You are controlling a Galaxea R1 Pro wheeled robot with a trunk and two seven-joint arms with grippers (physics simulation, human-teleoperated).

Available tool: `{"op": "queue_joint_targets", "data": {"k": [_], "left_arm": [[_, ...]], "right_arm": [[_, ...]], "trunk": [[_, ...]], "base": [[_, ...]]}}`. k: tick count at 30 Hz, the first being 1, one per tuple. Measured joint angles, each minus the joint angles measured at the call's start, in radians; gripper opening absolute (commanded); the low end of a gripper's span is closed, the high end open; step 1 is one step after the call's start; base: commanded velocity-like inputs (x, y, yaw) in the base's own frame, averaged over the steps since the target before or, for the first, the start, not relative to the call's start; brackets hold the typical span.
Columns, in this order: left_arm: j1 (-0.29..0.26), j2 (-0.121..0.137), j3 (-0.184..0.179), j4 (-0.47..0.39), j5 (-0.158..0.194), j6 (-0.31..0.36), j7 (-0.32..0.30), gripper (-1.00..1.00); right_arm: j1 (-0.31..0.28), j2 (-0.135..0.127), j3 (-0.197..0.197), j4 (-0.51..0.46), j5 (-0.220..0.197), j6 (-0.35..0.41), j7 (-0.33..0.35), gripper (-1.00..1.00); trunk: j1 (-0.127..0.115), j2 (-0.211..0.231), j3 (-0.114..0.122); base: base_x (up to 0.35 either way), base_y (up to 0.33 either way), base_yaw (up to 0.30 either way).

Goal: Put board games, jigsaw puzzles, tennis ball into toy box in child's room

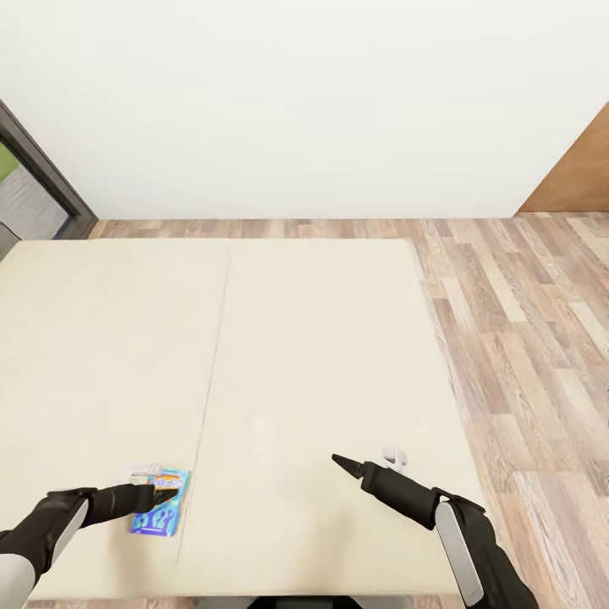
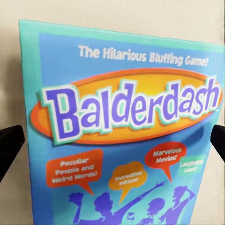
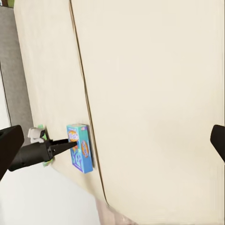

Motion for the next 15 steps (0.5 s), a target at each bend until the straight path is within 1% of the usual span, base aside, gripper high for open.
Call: {"op": "queue_joint_targets", "data": {"k": [1,2,4,7,11,13,15], "left_arm": [[0.000,-0.001,0.001,-0.001,-0.002,-0.001,0.000,1.00],[0.000,-0.002,0.001,-0.001,0.003,0.001,-0.002,1.00],[0.000,-0.002,0.001,-0.003,-0.001,-0.001,-0.001,1.00],[0.000,-0.002,0.001,0.001,0.004,0.001,-0.003,1.00],[0.000,-0.001,0.001,0.001,0.003,0.004,-0.003,1.00],[0.000,-0.002,0.001,0.001,0.004,0.002,-0.003,1.00],[0.000,-0.003,0.001,-0.005,-0.001,0.000,-0.001,1.00]], "right_arm": [[0.000,0.000,0.000,0.000,0.000,0.000,0.000,1.00],[0.000,0.000,0.000,0.000,0.001,-0.001,0.000,1.00],[0.000,0.000,0.000,0.000,0.001,0.000,0.000,1.00],[0.000,0.000,-0.001,0.000,0.000,0.000,0.000,1.00],[0.000,0.000,-0.001,0.000,0.001,0.000,0.000,1.00],[0.000,0.000,-0.001,0.000,0.001,0.000,0.000,1.00],[0.000,0.000,-0.001,0.000,0.000,0.000,0.000,1.00]], "trunk": [[0.000,0.000,0.000],[0.000,0.000,0.000],[0.000,0.000,0.000],[0.000,0.000,0.000],[0.000,0.000,0.000],[0.000,0.000,0.000],[0.000,0.000,0.000]], "base": [[-0.040,-0.075,-0.001],[-0.032,-0.060,-0.001],[-0.018,-0.035,-0.001],[-0.009,-0.016,0.000],[-0.007,-0.005,0.000],[-0.049,-0.002,0.000],[-0.091,-0.003,0.000]]}}
